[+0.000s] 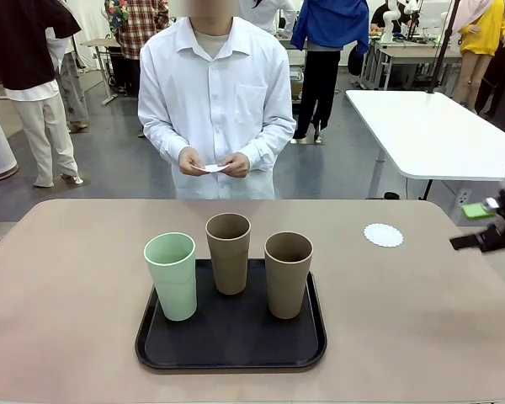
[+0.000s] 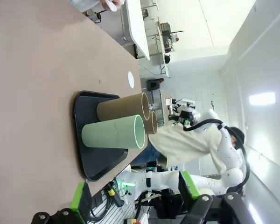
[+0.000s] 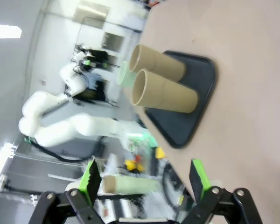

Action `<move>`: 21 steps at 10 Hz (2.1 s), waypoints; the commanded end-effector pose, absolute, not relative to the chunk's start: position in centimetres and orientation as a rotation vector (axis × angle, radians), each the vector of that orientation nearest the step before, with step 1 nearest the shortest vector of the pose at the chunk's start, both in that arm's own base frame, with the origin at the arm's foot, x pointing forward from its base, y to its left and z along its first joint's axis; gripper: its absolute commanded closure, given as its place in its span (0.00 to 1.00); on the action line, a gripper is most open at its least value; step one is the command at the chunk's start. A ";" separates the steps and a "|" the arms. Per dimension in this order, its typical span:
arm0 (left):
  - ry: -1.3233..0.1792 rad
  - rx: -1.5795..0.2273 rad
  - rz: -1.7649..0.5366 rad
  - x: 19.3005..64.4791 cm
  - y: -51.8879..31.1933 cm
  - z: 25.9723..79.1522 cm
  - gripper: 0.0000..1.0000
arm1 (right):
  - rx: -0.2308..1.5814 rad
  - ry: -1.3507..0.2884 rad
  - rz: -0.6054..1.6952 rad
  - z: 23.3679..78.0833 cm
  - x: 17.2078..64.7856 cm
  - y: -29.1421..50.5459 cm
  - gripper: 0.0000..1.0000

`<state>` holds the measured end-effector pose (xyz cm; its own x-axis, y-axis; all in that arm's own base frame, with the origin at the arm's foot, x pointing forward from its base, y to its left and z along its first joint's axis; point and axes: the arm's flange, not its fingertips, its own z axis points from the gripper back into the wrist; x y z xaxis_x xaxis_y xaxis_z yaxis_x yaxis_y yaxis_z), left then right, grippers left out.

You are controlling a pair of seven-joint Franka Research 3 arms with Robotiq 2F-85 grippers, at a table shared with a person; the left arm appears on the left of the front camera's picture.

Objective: Place coasters on the table and set cups on them.
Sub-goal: Pick up one Reusable plastic cup and place it on a coaster set by the human.

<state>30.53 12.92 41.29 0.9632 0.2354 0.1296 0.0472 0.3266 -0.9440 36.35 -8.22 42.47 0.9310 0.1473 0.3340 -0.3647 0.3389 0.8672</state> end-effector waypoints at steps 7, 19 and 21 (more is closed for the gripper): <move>-0.268 -1.241 0.121 30.4 13.1 41.3 0.00 | 0.418 -0.385 1.052 50.3 39.1 8.4 0.00; -0.268 -1.241 0.121 30.4 13.1 41.3 0.00 | 0.777 -0.716 1.219 42.2 41.3 4.7 0.00; -0.268 -1.241 0.121 30.4 13.1 41.3 0.00 | 0.887 -0.925 1.156 40.3 41.6 3.0 0.00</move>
